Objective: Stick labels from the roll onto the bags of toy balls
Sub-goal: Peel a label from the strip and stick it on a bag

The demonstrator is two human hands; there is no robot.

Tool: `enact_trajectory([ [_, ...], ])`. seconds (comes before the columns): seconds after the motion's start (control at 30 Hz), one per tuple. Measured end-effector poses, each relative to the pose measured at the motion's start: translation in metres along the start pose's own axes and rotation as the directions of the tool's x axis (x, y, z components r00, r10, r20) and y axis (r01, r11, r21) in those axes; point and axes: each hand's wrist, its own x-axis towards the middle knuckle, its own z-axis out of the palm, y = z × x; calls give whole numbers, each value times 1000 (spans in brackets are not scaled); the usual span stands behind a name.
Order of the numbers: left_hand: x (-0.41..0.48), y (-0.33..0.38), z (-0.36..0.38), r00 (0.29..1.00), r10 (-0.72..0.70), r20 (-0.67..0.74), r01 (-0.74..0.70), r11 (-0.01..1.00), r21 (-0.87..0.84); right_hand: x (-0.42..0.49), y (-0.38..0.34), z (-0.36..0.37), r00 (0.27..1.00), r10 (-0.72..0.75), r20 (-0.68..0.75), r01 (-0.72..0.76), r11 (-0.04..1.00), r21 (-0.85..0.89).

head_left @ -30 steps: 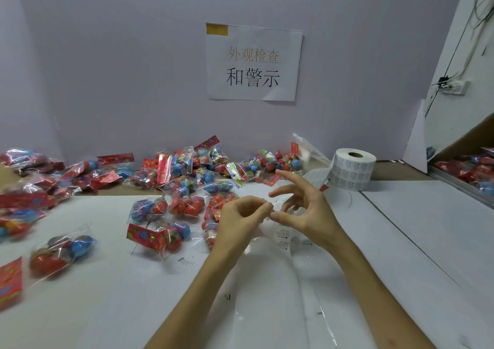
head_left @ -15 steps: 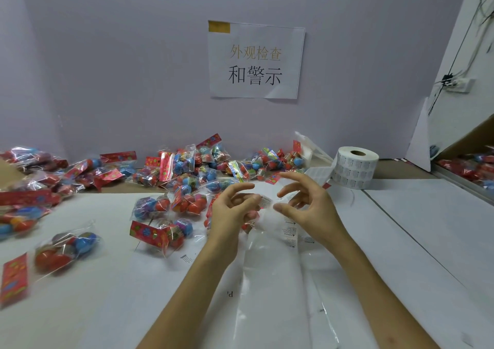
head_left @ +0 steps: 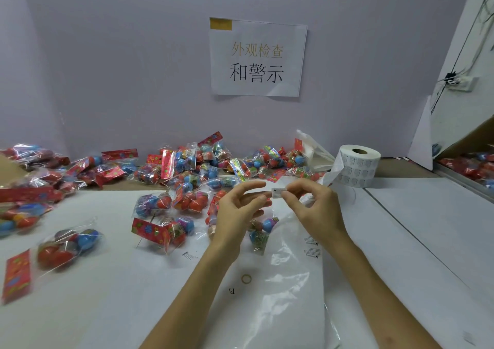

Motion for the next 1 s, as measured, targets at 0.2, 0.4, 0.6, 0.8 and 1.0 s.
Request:
enact_trajectory([
  [0.2,-1,-1,0,971,240,-16,-209,874,438,-1,-2,-2,995,-67,74,79,982,-173],
  [0.4,-2,-4,-2,949,293,118,-297,703,646,-3,-6,-2,981,-119,152,149,967,-208],
  [0.6,1,-2,-3,957,287,33,-249,763,597,-1,1,2,987,90,131,-74,990,-122],
  [0.8,0,-2,-2,972,234,-10,-188,808,558,0,0,-2,969,187,159,-172,979,-107],
  [1.0,-3,-3,0,977,211,20,-178,766,617,3,0,-3,956,233,177,-233,972,-20],
])
